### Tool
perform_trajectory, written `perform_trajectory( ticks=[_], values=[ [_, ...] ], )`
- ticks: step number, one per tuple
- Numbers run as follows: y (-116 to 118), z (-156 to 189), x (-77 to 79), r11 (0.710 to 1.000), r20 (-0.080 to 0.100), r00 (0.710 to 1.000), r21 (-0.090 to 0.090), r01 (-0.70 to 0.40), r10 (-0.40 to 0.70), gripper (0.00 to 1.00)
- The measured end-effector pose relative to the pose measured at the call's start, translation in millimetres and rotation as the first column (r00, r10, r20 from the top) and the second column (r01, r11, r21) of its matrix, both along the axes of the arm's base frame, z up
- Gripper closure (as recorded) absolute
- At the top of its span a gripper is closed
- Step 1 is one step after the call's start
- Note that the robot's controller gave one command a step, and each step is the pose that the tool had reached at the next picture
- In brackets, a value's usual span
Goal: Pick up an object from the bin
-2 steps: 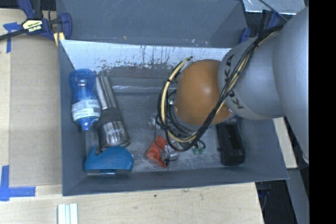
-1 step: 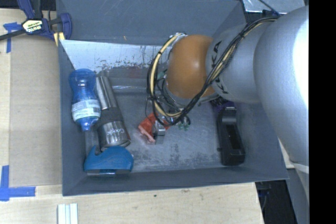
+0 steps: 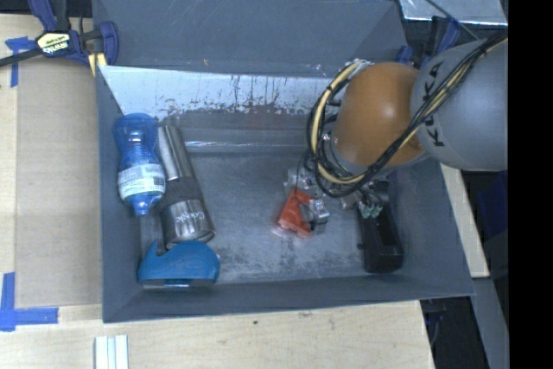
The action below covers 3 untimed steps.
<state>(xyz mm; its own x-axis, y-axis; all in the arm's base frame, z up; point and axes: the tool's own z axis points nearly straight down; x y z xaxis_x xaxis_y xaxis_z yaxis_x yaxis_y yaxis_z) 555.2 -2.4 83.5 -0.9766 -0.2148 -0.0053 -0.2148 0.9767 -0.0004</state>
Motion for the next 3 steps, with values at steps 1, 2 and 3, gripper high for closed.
perform_trajectory(
  ticks=[1, 2, 3],
  values=[
    [0.3, 0.1, 0.1, 1.000, 0.000, 1.000, 0.000, 0.000, 0.000, 1.00],
    [0.3, 0.0, 0.0, 1.000, 0.000, 1.000, 0.001, 0.001, -0.001, 1.00],
    [0.3, 0.0, -0.1, 1.000, 0.000, 1.000, 0.001, 0.001, -0.001, 1.00]
  ],
)
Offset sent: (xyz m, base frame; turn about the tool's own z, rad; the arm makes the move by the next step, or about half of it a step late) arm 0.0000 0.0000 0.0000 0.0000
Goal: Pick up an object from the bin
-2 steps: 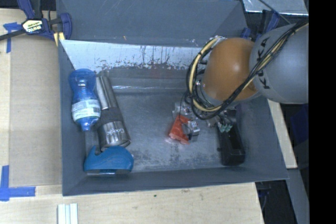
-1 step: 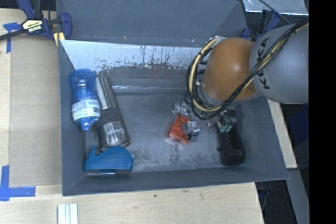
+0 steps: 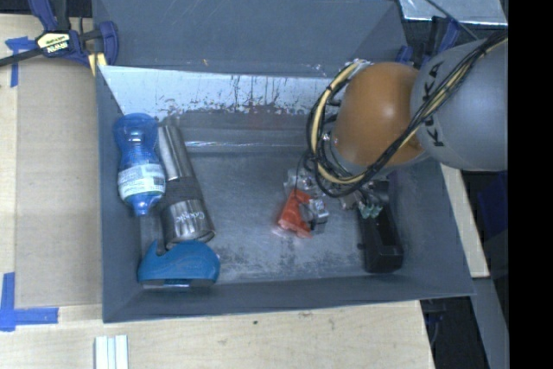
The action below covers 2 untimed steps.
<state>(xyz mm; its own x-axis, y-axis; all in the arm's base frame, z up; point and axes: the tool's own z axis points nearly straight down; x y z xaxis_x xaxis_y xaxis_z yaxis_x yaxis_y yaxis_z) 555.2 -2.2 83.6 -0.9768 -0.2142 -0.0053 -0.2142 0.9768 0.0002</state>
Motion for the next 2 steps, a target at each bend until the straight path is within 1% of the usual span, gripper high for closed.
perform_trajectory(
  ticks=[1, 2],
  values=[
    [-2.4, -7.7, 17.7, 1.000, 0.008, 1.000, 0.001, -0.025, 0.025, 1.00],
    [-2.4, -7.7, 17.7, 1.000, 0.008, 1.000, 0.001, -0.025, 0.025, 1.00]
  ],
)
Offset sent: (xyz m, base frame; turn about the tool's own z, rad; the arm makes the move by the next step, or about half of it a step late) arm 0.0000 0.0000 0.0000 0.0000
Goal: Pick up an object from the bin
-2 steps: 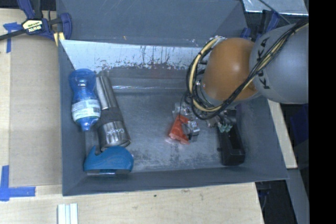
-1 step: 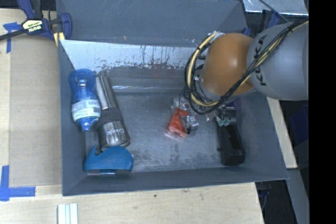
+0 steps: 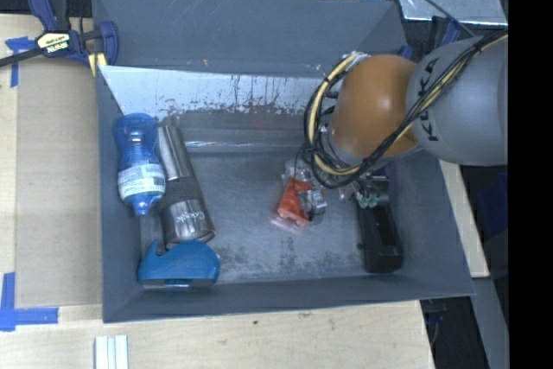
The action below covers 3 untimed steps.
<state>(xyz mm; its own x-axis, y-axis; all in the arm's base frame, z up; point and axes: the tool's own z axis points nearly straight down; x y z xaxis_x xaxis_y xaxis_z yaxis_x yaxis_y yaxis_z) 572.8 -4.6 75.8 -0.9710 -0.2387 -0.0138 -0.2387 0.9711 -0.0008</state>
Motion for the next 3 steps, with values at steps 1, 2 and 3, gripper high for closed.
perform_trajectory(
  ticks=[1, 2, 3],
  values=[
    [-35, 73, 49.4, 1.000, 0.002, 1.000, 0.000, -0.010, 0.010, 1.00],
    [-35, 73, 49.5, 1.000, 0.003, 1.000, 0.000, -0.009, 0.009, 1.00],
    [-42, 170, 40.8, 1.000, 0.003, 1.000, 0.000, -0.022, 0.022, 1.00]
  ],
)
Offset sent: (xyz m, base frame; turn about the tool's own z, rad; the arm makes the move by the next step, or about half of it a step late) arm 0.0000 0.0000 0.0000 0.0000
